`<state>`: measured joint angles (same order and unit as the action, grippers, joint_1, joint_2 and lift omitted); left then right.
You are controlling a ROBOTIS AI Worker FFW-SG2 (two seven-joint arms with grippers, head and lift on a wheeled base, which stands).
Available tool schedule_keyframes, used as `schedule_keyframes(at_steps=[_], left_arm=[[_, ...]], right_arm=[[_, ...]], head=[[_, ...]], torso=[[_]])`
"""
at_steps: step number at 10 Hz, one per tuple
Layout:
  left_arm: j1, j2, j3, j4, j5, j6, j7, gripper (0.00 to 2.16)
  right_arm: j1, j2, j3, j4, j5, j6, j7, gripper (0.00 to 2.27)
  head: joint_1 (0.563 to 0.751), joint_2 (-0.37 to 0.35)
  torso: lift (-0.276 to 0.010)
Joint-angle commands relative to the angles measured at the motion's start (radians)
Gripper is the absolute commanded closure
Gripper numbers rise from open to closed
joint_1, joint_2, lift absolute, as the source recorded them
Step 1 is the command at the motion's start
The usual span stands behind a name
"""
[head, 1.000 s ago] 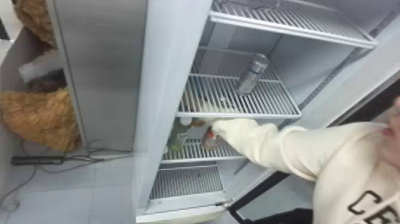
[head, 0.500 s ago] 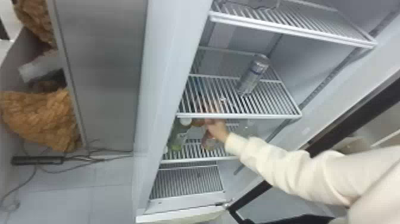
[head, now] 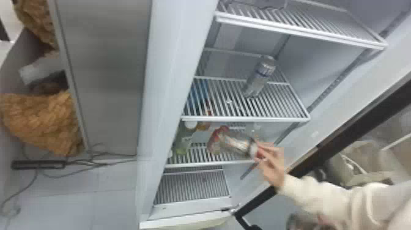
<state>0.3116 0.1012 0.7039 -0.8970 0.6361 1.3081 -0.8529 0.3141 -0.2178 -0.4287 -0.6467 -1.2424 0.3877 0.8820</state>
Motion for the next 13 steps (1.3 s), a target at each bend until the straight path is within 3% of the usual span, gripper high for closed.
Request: schedule_keyframes(at_steps=[1,13], left_arm=[[0.000,0.000,0.000,0.000,0.000,0.000,0.000,0.00],[0.000,0.000,0.000,0.000,0.000,0.000,0.000,0.00]], right_arm=[[0.000,0.000,0.000,0.000,0.000,0.000,0.000,0.00],[0.000,0.000,0.000,0.000,0.000,0.000,0.000,0.00]], head=[[0.695,-0.350],[0.695,-0.350]], torso=[[0.000],[0.000]])
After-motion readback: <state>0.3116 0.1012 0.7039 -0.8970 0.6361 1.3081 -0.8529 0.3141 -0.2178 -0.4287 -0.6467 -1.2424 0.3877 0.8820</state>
